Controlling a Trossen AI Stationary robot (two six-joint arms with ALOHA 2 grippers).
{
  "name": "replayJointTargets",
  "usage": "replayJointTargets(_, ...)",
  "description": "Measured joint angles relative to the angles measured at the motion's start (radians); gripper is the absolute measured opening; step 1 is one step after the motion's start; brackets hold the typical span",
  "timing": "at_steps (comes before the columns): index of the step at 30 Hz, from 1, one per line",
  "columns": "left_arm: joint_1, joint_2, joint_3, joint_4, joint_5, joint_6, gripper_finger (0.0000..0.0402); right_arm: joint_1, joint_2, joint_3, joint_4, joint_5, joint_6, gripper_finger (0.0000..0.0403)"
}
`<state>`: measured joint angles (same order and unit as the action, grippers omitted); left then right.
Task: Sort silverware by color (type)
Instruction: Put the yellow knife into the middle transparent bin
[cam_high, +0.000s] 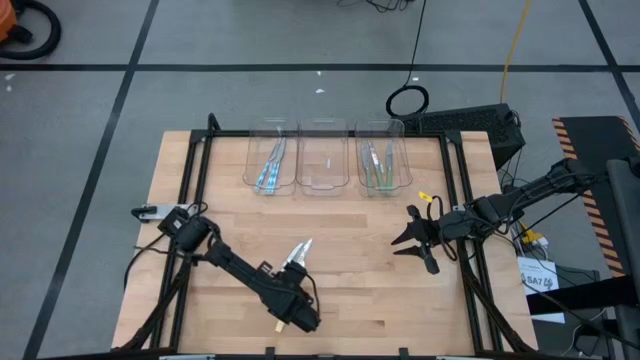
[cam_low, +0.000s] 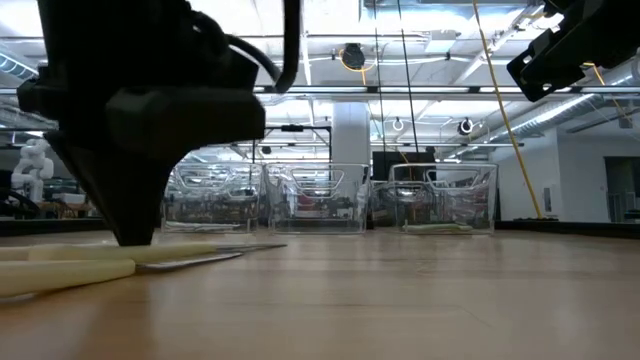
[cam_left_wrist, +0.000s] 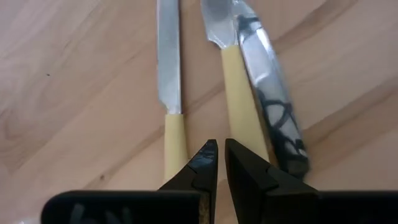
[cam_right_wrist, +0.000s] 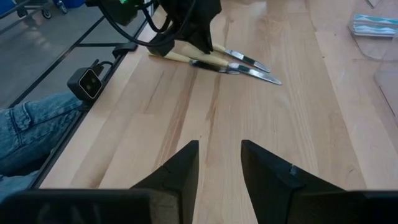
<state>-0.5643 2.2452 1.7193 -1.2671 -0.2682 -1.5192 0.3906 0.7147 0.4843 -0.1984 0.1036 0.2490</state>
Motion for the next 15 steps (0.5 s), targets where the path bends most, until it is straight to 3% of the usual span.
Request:
replayJointTargets(9, 0.015, -0.002, 0.02, 0.02, -0.001, 0.005, 0.0042, 0.0, 0.0, 0.0, 0.0, 0.0, 0.0, 0.0116)
replayJointTargets(15, 0.012, -0.002, 0.021, 0.058, -0.092, 0.024, 0.0042, 0.0, 0.0, 0.0, 0.0, 0.0, -0.001, 0.0116)
